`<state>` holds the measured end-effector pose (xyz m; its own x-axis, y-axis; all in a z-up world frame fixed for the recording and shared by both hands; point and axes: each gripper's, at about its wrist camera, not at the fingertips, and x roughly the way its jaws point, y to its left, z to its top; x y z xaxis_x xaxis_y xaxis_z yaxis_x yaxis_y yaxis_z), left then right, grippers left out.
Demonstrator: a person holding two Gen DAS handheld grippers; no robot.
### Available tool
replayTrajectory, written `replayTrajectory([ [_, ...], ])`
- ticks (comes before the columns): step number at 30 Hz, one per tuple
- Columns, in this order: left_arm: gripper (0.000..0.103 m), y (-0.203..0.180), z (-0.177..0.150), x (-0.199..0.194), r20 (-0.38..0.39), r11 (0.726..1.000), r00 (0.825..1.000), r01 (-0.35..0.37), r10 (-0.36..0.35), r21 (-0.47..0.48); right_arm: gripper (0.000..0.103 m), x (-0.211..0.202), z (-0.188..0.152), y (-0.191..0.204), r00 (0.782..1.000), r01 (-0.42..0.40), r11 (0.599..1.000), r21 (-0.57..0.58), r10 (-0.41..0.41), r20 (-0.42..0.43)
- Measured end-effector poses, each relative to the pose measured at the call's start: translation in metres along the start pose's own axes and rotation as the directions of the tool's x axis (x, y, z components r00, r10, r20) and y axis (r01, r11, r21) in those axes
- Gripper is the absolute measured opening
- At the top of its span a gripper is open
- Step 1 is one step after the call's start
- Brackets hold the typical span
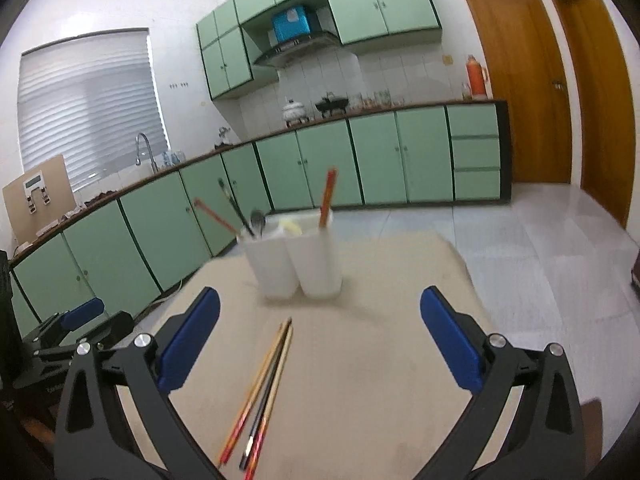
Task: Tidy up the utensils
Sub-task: 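Open both tools and move them back over the chopsticks, then close the right tool on a red-patterned chopstick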
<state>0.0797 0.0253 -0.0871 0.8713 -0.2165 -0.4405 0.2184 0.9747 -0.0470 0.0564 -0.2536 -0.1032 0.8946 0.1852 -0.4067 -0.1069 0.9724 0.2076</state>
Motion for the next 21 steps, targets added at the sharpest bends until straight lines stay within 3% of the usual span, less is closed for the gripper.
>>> replayTrajectory([
  [6,0.091,0.001,-0.044,0.004,-0.058,1.000,0.998,0.002,-0.002,-0.010,0.097,-0.001,-0.047,0.008,0.998,0.049,0.999,-0.017,-0.049,-0.039],
  [11,0.091,0.008,-0.064,0.003,-0.096,1.000,0.995,-0.024,0.024,0.000,0.097,0.001,-0.079,0.027,0.995,0.038,0.996,-0.083,-0.046,-0.088],
  [15,0.091,0.015,-0.075,-0.002,-0.101,0.998,0.994,-0.045,0.041,-0.034,0.097,0.003,-0.093,0.037,0.994,0.043,0.996,-0.072,-0.050,-0.100],
  [19,0.091,0.017,-0.083,-0.005,-0.080,0.996,0.995,-0.069,0.065,-0.049,0.082,0.003,-0.106,0.051,0.995,0.072,0.992,-0.108,-0.079,-0.068],
  [21,0.091,0.017,-0.087,-0.005,-0.082,0.996,0.994,-0.076,0.072,-0.047,0.080,0.006,-0.113,0.057,0.993,0.073,0.989,-0.128,-0.083,-0.078],
])
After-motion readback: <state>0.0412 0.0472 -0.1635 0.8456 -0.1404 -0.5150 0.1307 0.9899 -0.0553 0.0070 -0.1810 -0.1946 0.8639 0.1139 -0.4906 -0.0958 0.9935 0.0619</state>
